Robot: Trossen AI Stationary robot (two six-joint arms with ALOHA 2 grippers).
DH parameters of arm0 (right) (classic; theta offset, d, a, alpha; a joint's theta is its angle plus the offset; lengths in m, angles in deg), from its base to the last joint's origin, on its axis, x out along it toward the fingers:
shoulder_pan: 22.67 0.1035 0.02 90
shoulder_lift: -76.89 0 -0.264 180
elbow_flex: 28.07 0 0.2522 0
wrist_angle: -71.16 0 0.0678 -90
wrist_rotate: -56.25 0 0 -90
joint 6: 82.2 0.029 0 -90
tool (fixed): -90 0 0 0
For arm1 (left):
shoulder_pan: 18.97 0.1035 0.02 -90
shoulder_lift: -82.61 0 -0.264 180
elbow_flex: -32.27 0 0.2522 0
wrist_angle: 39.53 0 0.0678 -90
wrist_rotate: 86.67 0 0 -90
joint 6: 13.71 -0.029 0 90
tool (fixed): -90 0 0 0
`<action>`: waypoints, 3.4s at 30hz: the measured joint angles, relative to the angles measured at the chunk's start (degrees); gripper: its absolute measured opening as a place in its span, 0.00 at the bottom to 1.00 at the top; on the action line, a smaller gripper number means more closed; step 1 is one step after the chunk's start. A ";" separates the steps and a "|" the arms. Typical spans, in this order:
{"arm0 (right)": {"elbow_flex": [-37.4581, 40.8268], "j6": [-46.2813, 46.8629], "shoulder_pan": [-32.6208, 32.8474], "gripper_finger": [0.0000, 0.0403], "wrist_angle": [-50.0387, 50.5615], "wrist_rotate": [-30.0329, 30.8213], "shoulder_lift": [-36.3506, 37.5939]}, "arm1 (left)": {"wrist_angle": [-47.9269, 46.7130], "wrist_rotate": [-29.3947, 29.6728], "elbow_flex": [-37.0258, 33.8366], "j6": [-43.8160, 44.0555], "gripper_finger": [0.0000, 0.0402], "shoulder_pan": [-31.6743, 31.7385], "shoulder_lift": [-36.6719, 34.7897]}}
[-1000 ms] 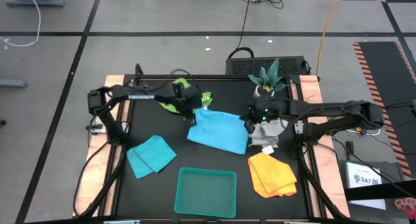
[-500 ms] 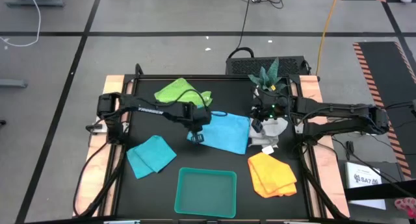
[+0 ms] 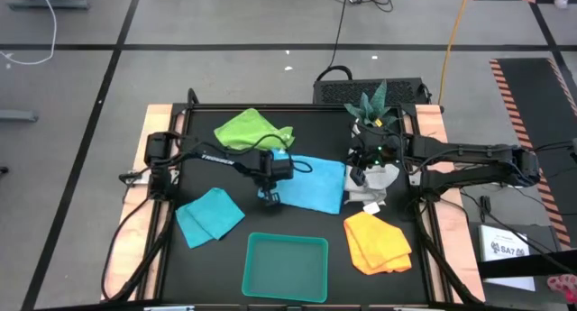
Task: Fold microfiber towels
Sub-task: Fold the right blue microfiber cloth
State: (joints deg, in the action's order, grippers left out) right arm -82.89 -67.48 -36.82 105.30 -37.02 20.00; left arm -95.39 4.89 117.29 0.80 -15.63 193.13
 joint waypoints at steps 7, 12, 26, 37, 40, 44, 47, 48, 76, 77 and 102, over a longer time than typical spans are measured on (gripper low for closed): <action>0.00 -0.42 0.00 0.00 0.26 0.00 0.00 | 0.15 -5.89 0.00 6.24 0.01 -3.93 0.00; 0.00 -0.43 0.00 0.00 0.54 -0.92 0.00 | 0.01 -2.46 0.00 9.41 0.01 -5.67 -0.05; 0.07 1.09 0.12 0.01 4.99 -6.88 -1.93 | -0.90 3.35 -0.07 18.25 0.02 -0.41 -8.37; 0.04 1.75 2.06 0.21 1.10 -7.33 -12.18 | -0.88 9.05 -0.07 18.43 0.02 2.92 -11.23; 0.02 1.73 2.05 0.26 -2.02 -7.32 -15.00 | -0.94 9.03 -0.07 18.40 0.02 3.41 -11.23; -0.02 1.44 1.43 0.29 -4.41 -7.41 -18.46 | -1.10 9.05 -0.07 18.34 0.05 4.15 -11.23; -0.02 3.06 1.03 0.31 -4.41 -8.08 -20.56 | -1.14 8.86 -0.07 18.08 0.07 4.59 -11.23; -0.01 3.78 1.02 0.31 -3.71 -9.52 -20.85 | -1.14 8.39 -0.07 17.56 0.08 4.68 -11.23; 0.02 19.09 7.16 0.29 4.47 -22.43 -18.01 | 8.92 7.37 -0.04 2.32 0.09 5.22 -11.23; 0.02 19.74 7.45 0.29 3.54 -21.99 -18.02 | 9.31 7.37 -0.04 1.50 0.09 5.22 -11.23; 12.47 44.36 16.54 0.29 -16.75 -19.53 -18.01 | 9.79 7.39 -0.04 -0.27 0.09 5.30 -11.23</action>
State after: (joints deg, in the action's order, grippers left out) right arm -70.42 -23.12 -20.29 88.56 -56.55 1.99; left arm -85.60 12.29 117.25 0.52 -10.33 181.89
